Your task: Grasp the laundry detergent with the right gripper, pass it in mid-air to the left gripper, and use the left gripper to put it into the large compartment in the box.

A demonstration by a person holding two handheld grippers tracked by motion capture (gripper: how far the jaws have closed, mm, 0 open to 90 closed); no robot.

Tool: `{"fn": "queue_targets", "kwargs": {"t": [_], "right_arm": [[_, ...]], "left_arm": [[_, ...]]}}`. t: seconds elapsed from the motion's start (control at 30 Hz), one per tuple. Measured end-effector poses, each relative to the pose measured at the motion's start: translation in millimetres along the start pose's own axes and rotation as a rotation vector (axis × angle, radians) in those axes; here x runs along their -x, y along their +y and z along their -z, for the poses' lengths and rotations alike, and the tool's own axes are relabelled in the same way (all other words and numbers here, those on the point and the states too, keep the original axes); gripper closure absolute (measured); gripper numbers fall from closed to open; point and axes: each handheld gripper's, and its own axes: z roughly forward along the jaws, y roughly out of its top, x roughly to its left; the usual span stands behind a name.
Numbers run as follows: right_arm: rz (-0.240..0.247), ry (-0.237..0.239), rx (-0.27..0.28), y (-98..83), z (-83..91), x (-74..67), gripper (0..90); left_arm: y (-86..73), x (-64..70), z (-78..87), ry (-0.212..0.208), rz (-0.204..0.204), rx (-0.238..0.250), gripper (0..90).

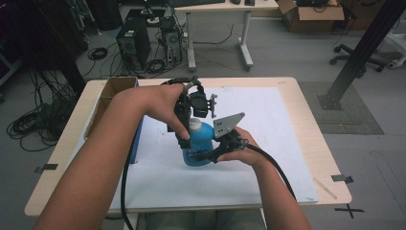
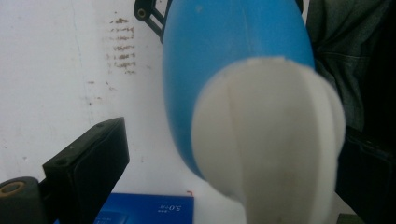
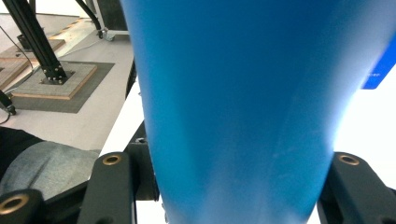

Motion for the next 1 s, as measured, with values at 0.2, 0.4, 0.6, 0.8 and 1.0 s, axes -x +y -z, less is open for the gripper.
{"fn": "queue_targets", "kwargs": {"t": [0.2, 0.4, 0.6, 0.8, 1.0], "right_arm": [[0.006, 0.008, 0.004, 3.6, -4.9, -0.1, 43.6], [0.012, 0.01, 0.008, 4.9, -7.5, 0.1, 43.6], [0.007, 0.014, 0.006, 6.3, -8.2, -0.4, 43.6], [0.016, 0.014, 0.011, 7.2, -8.8, 0.1, 43.6], [0.021, 0.013, 0.014, 8.5, -9.7, 0.1, 43.6]], "left_arm": [[2.1, 0.9, -0.1, 0.008, 0.006, 0.002, 5.1], [6.0, 2.1, -0.3, 0.011, 0.003, 0.001, 5.1], [11.3, 3.6, -2.8, 0.012, 0.002, -0.006, 5.1], [14.3, 3.4, -5.9, 0.016, -0.002, -0.007, 5.1], [15.3, 3.5, -6.4, 0.017, -0.011, -0.007, 5.1]]}}
